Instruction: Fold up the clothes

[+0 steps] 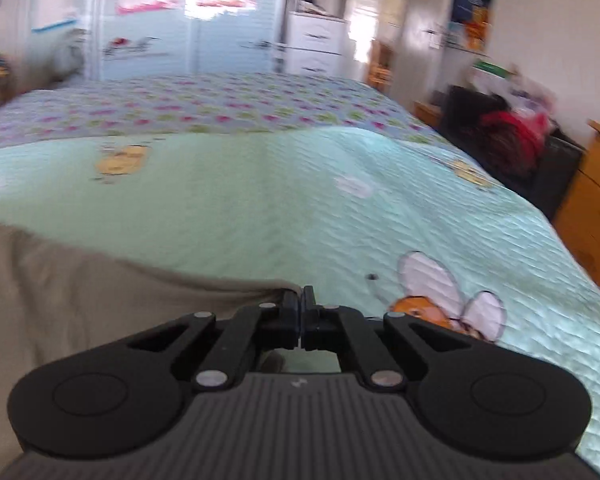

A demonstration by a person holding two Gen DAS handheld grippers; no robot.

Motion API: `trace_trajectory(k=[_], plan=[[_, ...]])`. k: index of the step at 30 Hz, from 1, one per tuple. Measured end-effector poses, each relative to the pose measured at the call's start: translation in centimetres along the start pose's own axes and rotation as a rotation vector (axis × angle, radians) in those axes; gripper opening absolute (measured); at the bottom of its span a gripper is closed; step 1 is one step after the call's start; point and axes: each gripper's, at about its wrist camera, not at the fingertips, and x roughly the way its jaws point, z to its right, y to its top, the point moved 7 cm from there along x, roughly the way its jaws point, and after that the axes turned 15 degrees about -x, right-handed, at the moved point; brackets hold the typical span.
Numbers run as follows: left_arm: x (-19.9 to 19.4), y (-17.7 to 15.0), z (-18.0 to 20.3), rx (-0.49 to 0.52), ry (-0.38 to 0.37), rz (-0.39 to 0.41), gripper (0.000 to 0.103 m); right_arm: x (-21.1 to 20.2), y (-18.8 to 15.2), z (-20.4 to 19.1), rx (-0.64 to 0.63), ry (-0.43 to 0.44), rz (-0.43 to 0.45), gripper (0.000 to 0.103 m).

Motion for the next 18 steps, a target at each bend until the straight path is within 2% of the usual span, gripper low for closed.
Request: trace_trajectory(k=[2,4,5,9,10,11,13,15,17,18], plan=[[0.0,0.0,0.0,0.004,0.0,0.0,0.103,1.7,-0.8,-0.9,-0.002,0.038,-0.069,0.002],[0.0,0.1,0.0,0.002,-0.003,-0.005,0.103,2.8,-1.8,-2.0,-0.015,0.067,-0.098,0.004],[0.0,0.1,-0.1,0.001,-0.005,-0.007,0.103,2.7,-2.1,-1.5,0.031,0.06,-0.091,0.007],[-0.2,0.5,-0.2,-0.013,-0.02,-0.025,0.101,1.4,-2.7,1.3,0.261,0.003,-0.045,0.033],[-0.5,0.8,-0.4,-0.03,-0.036,-0.025,0.095,0.3,-2.9,1.8,0.336,-0.015,-0.029,0.036],[-0.9,1.3,-0.5,-0.053,-0.061,-0.022,0.084,-0.9,-3.1,2.3,0.412,-0.032,-0.012,0.037],[-2.2,2.4,-1.0,-0.114,-0.13,-0.001,0.073,-3.4,-3.0,0.2,0.453,0.035,0.048,0.037],[-3.7,4.2,-1.9,-0.181,-0.173,0.067,0.073,-6.0,-2.8,-2.0,0.486,0.108,0.11,0.038],[-4.9,6.1,-2.9,-0.214,-0.162,0.148,0.073,-8.6,-2.6,-4.3,0.519,0.182,0.173,0.043],[-4.9,7.0,-3.8,-0.236,-0.138,0.167,0.073,-10.0,-2.5,-5.4,0.534,0.219,0.204,0.049]])
